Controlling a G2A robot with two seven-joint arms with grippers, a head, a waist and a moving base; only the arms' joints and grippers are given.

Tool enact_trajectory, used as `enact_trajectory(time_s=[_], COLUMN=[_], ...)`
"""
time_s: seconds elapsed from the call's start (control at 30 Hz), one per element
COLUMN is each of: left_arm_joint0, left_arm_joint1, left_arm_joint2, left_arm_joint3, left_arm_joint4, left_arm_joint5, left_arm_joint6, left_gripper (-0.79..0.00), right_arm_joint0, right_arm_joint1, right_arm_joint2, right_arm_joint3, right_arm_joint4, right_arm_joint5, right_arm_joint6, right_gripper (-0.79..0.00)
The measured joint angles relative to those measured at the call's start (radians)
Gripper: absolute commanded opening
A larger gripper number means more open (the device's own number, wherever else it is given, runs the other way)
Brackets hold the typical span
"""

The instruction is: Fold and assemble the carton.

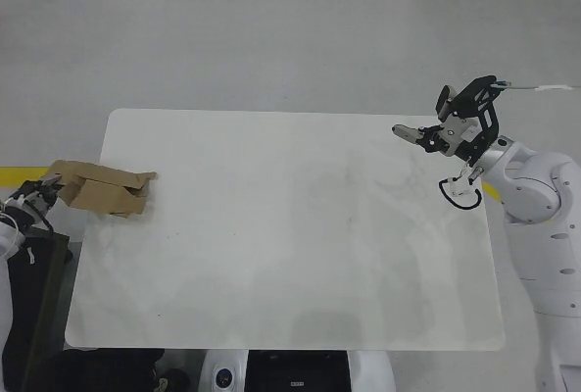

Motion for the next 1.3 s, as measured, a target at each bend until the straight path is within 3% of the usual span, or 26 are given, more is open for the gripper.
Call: enact_trajectory(time_s=[0.27,0.47,0.9,1.3], left_arm_joint0=[-0.063,-0.129,-0.358,-0.437], left_arm_joint1=[-0.007,-0.018,-0.070,-0.133], left_arm_joint2=[0.044,0.127,0.431,0.655], left_arm_joint3=[-0.079,-0.118,-0.067,-0.161], left_arm_joint4=[-0.063,-0.084,-0.088,-0.176], left_arm_joint5=[-0.002,-0.040,-0.173,-0.265], left_arm_joint6=[-0.071,-0.164,-0.451,-0.576], left_gripper=[-0.785,-0.785,-0.785,-0.785], right_arm_joint0=[0.000,0.000,0.000,0.000], right_arm_joint1=[0.000,0.000,0.000,0.000], right_arm_joint2=[0.000,0.000,0.000,0.000], right_arm_joint3=[0.000,0.000,0.000,0.000], right_arm_joint4=[0.000,0.000,0.000,0.000], right_arm_joint5=[0.000,0.000,0.000,0.000], right_arm_joint6=[0.000,0.000,0.000,0.000], right_gripper=[0.000,0.000,0.000,0.000])
